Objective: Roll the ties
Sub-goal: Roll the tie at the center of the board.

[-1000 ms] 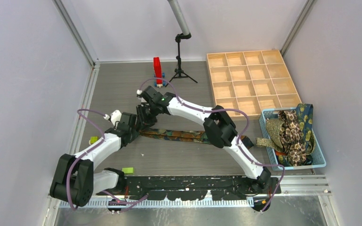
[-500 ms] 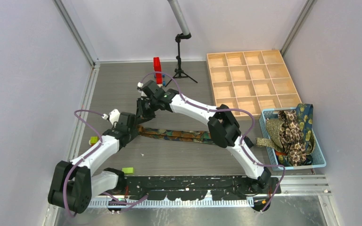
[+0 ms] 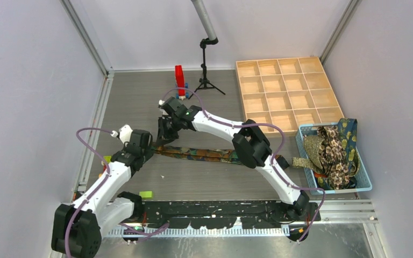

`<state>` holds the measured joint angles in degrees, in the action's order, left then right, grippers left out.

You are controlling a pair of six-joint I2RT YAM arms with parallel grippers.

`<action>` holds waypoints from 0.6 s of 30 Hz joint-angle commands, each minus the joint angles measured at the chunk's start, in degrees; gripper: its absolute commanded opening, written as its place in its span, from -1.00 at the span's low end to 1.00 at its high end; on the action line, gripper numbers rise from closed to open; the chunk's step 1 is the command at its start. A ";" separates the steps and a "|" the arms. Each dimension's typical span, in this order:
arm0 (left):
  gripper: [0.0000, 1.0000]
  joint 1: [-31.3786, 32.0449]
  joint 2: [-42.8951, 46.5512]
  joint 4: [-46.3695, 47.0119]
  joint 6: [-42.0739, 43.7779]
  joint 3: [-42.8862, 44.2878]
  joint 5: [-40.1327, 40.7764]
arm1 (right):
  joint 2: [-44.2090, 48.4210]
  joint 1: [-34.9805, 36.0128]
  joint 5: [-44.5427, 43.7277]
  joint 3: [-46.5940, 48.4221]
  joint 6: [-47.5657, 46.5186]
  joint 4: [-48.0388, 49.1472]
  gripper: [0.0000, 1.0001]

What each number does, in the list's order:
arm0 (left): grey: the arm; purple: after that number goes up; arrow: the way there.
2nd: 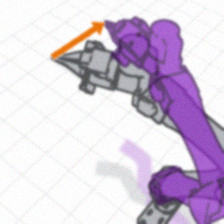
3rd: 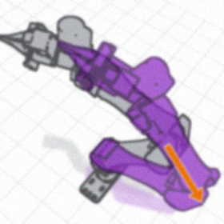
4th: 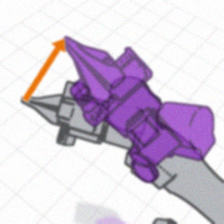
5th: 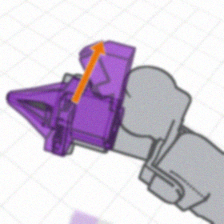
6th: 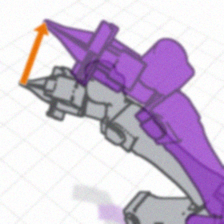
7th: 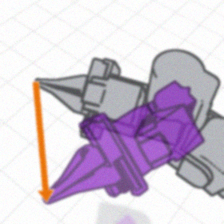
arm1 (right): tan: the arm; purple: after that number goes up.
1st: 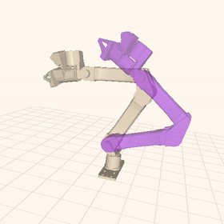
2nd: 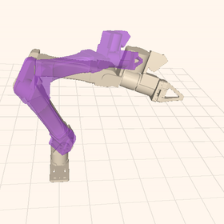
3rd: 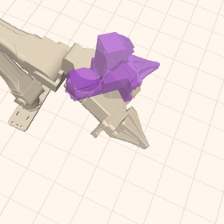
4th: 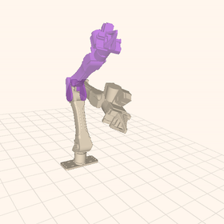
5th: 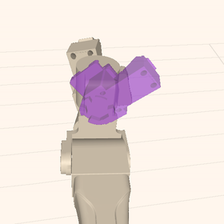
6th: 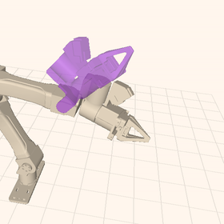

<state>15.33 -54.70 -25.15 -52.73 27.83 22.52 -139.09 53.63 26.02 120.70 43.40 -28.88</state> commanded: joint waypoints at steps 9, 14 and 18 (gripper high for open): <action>-0.46 -4.90 -0.82 -2.28 12.06 5.89 0.09 | 0.28 -0.69 -1.02 -2.81 -1.47 1.20 -0.79; -0.22 -8.56 -2.87 -1.37 16.22 7.03 -3.83 | -0.33 -1.05 -1.05 -3.01 -1.65 1.09 -0.80; 0.06 -12.84 -4.37 1.34 18.88 6.68 -11.03 | -0.54 -1.31 -1.15 -3.48 -1.88 1.19 -0.80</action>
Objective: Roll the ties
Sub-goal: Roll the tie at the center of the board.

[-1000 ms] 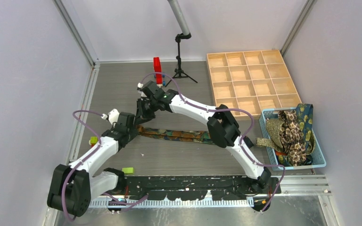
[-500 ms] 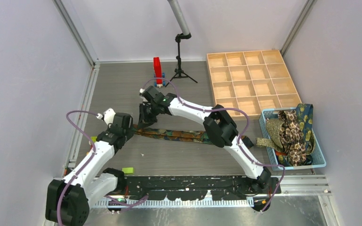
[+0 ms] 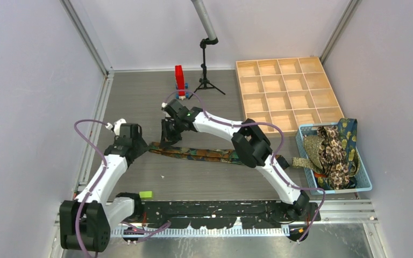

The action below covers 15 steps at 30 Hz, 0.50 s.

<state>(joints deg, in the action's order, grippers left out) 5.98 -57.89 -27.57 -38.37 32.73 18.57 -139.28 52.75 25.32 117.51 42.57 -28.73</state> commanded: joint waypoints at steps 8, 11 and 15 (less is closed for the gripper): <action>0.24 -10.64 -5.98 10.91 8.53 0.95 -22.70 | -0.55 -0.72 -0.52 -1.13 -1.44 1.04 -0.81; 0.26 -11.59 -6.36 14.22 8.33 -0.48 -25.88 | -0.94 -0.84 -0.60 -1.36 -1.52 1.05 -0.81; 0.27 -12.18 -4.10 20.87 7.80 -4.39 -27.70 | -1.14 -0.89 -0.70 -1.81 -1.66 1.05 -0.81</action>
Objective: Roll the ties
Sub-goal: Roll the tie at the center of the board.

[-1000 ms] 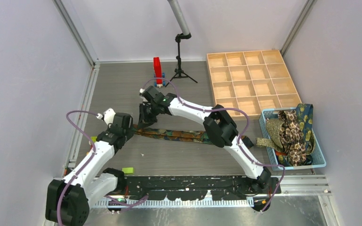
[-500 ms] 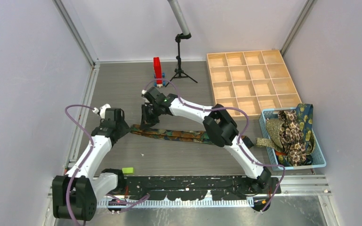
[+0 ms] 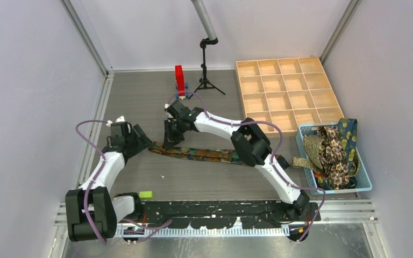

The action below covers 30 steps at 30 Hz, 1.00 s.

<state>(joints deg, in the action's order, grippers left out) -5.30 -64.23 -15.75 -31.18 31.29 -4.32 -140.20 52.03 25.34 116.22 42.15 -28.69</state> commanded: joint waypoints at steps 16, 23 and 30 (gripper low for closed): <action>0.25 -6.46 -4.99 18.74 -1.65 -6.49 -17.82 | -0.59 -0.20 -0.81 -2.96 -0.94 2.48 -0.82; 0.13 -6.80 -7.71 20.65 -1.87 -6.02 -21.49 | -0.86 -0.16 -0.91 -3.45 -0.93 2.62 -0.82; 0.01 -6.88 -11.33 21.11 -1.89 -4.97 -22.52 | -1.03 -0.17 -0.96 -4.03 -1.03 2.66 -0.82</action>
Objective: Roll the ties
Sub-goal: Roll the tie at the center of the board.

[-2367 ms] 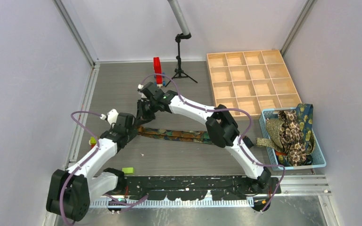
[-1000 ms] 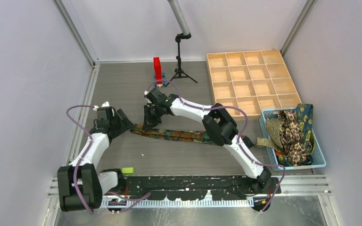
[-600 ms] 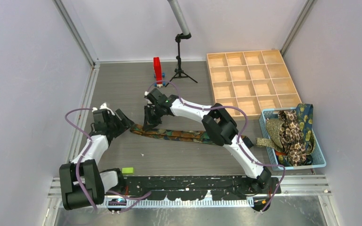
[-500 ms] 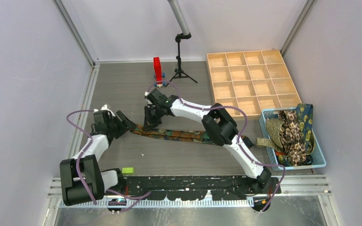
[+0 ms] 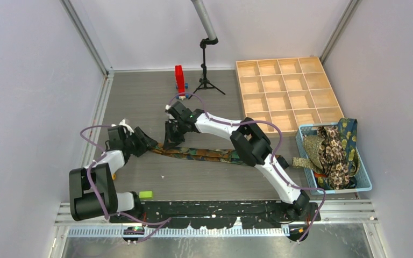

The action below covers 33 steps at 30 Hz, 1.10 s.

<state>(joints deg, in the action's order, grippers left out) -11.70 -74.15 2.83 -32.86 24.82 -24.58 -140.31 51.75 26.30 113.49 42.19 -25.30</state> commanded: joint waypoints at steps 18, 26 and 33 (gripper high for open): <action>-0.56 -0.28 6.02 -2.54 1.01 1.53 0.29 | -3.40 0.43 -0.40 4.99 0.11 -1.75 -0.82; -0.61 0.47 10.23 -9.17 1.63 4.49 3.19 | -6.06 1.77 0.45 10.60 0.72 -3.19 -0.81; -0.62 1.37 12.62 -13.69 3.39 6.47 7.21 | -8.09 2.04 1.66 15.07 2.05 -3.18 -0.81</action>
<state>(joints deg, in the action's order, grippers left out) -11.00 -63.07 -7.64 -31.38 28.32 -20.05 -147.17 53.32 26.87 124.44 43.13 -27.99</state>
